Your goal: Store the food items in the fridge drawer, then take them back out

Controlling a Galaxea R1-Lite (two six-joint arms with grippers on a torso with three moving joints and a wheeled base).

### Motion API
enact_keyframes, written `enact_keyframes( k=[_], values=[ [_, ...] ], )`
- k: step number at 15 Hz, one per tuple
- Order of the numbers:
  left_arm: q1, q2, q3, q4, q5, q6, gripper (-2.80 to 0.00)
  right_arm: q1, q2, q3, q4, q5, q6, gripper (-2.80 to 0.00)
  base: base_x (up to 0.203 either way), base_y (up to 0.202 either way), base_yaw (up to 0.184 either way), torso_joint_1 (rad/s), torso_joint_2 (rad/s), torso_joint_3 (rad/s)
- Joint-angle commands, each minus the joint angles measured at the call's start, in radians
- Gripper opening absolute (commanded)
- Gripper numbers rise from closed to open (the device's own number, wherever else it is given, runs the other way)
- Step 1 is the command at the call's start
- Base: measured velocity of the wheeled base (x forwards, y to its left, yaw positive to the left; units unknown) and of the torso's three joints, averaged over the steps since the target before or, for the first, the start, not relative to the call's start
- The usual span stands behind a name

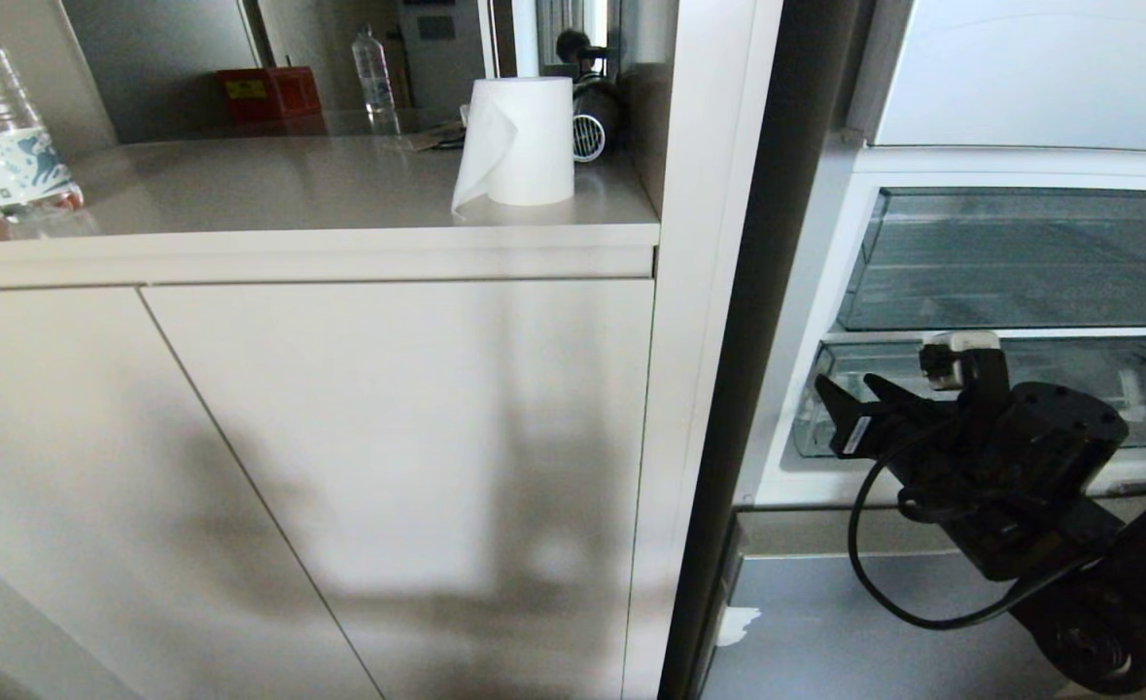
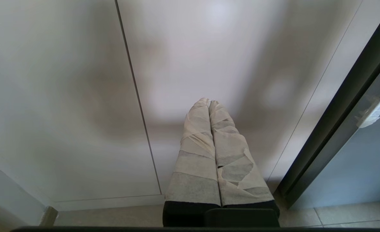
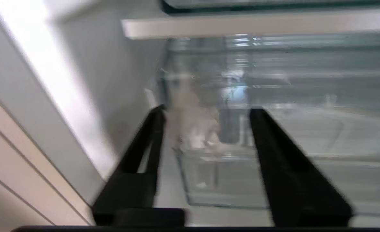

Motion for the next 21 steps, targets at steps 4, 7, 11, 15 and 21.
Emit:
enact_keyframes(
  k=[4,7,11,15,21],
  values=[
    [0.0,0.0,0.0,0.0,0.001,0.0,-2.8,0.036,0.022,-0.022,-0.009,-0.004,0.0,-2.8,0.0,0.0,0.0,0.0,0.0,0.0],
    [0.0,0.0,0.0,0.0,0.001,0.0,-2.8,0.044,0.021,-0.019,-0.009,-0.007,-0.002,-2.8,0.0,0.0,0.0,0.0,0.0,0.0],
    [0.0,0.0,0.0,0.0,0.001,0.0,-2.8,0.043,-0.015,0.017,-0.009,-0.008,-0.002,-2.8,0.0,0.0,0.0,0.0,0.0,0.0],
    [0.0,0.0,0.0,0.0,0.001,0.0,-2.8,0.043,-0.04,0.047,-0.009,-0.008,-0.002,-2.8,0.0,0.0,0.0,0.0,0.0,0.0],
    [0.0,0.0,0.0,0.0,0.0,0.0,-2.8,0.043,-0.102,0.12,-0.009,-0.008,-0.001,-2.8,0.0,0.0,0.0,0.0,0.0,0.0]
  ],
)
